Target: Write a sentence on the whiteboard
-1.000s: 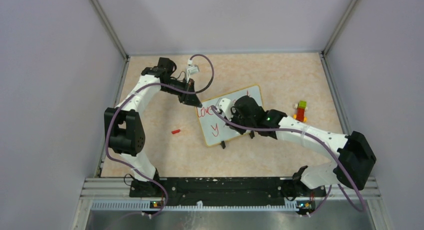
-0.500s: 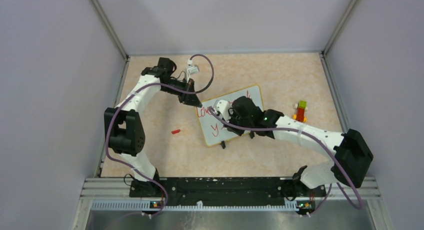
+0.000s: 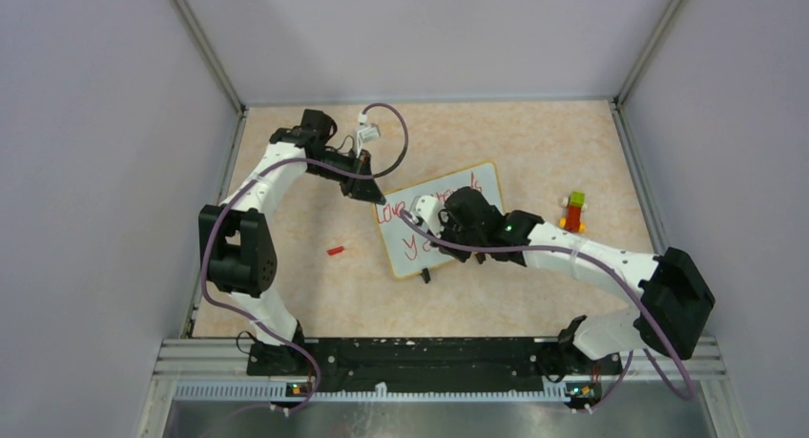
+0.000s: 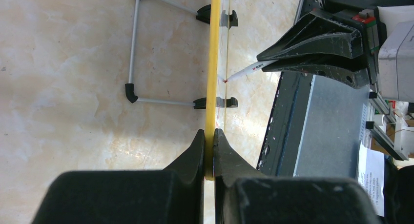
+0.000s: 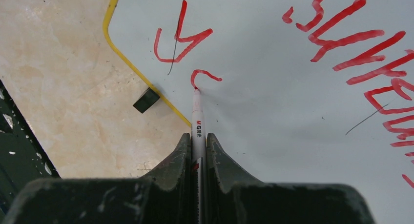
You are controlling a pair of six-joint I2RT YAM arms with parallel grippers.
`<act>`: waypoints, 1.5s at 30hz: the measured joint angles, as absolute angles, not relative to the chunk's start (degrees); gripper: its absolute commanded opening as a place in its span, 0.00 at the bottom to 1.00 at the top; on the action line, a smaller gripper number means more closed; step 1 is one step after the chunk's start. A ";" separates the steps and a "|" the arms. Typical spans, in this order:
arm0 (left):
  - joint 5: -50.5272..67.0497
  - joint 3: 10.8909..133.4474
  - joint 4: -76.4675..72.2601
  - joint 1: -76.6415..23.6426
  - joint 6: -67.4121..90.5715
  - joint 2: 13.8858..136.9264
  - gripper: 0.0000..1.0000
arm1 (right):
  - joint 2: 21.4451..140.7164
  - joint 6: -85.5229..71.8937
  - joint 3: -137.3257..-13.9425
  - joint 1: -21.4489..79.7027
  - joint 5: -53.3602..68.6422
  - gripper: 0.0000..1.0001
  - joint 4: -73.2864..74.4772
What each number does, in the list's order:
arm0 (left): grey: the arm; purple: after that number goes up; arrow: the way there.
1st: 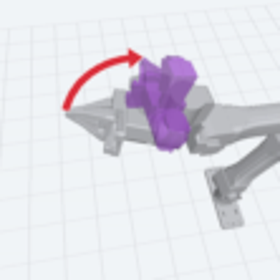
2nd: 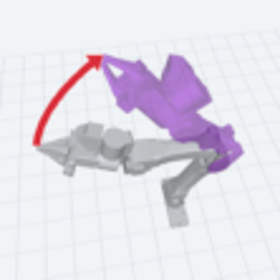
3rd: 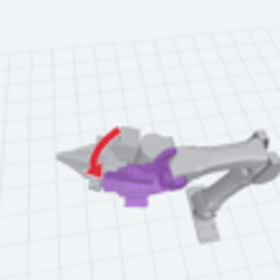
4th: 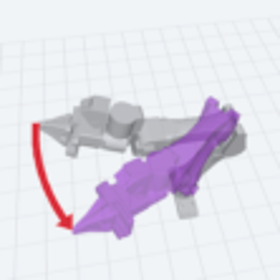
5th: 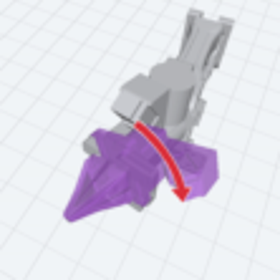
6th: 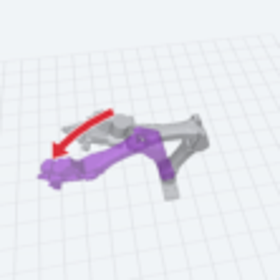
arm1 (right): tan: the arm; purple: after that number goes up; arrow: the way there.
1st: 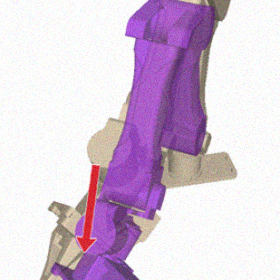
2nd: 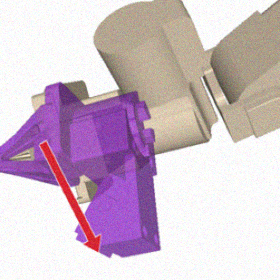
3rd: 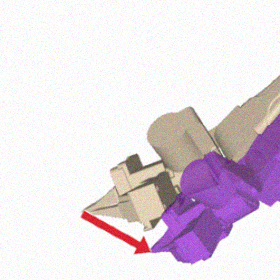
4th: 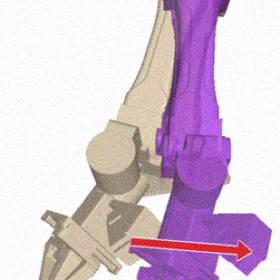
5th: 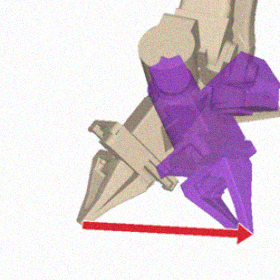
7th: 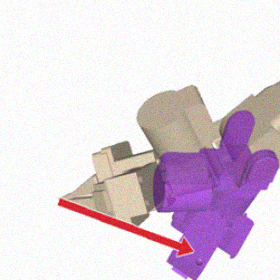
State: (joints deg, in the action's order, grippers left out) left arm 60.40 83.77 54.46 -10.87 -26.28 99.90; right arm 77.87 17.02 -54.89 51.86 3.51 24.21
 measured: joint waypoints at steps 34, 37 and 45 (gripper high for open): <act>60.36 83.77 54.46 -10.87 -26.28 99.90 0.00 | 78.24 16.34 -58.19 50.94 2.35 0.00 24.95; 60.36 83.77 54.46 -10.87 -26.28 99.90 0.00 | 78.48 16.34 -58.19 51.27 2.52 0.00 24.97; 60.40 83.77 54.46 -10.87 -26.26 99.90 0.00 | 77.71 16.34 -58.19 50.41 3.44 0.00 25.36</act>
